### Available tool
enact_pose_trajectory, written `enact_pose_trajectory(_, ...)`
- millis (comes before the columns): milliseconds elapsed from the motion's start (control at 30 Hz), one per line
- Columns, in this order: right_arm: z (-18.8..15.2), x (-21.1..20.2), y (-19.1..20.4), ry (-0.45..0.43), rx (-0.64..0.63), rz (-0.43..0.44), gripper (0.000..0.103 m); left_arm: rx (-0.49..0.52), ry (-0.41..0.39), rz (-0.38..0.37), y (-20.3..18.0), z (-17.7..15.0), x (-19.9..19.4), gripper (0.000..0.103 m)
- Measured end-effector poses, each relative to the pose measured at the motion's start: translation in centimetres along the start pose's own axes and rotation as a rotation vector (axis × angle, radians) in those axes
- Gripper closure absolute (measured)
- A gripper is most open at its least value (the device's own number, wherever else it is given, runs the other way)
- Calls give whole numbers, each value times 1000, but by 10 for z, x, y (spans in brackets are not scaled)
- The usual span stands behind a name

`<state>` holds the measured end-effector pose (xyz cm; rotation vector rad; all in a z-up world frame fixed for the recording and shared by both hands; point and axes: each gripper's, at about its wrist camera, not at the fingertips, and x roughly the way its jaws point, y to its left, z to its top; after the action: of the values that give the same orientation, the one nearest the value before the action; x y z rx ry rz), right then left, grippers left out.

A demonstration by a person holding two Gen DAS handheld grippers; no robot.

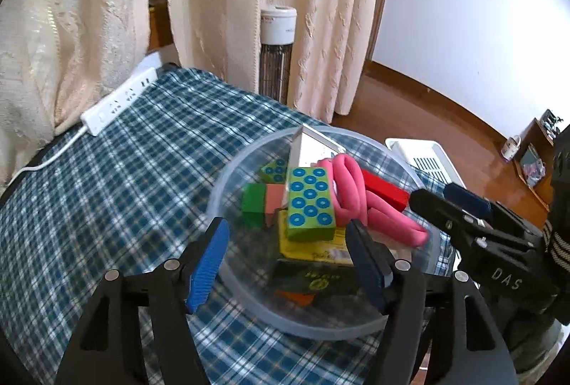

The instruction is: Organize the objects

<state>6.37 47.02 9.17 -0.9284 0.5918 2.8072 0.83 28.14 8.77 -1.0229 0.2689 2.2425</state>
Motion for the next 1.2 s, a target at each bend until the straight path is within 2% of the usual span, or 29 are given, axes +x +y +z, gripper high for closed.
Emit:
enact_pose_trajectory(67, -3, -2, 3, 7, -8, -7, 20, 1, -16, 10, 3, -3, -6, 30)
enact_pose_trajectory(200, -9, -6, 8, 14, -8, -18, 5, 7, -40, 36, 8, -9, -15, 24)
enact_pose_trajectory(267, -13, -8, 10, 14, -14, -34, 1, 4, -44, 44, 10, -13, -17, 21)
enact_pose_trajectory(567, -31, -16, 26, 14, -63, -137, 0, -14, -55, 42, 25, -30, -30, 17)
enact_pose_trajectory(800, -42, -23, 42, 26, -102, -163, 0, 26, -60, 44, 26, -41, -34, 17)
enact_pose_trajectory(1033, -51, -29, 56, 28, -141, -173, 0, -13, -80, 83, 35, -43, -44, 17)
enact_pose_trajectory(1200, -56, -34, 61, 26, -161, -178, 0, 9, -105, 117, 32, -44, -52, 7)
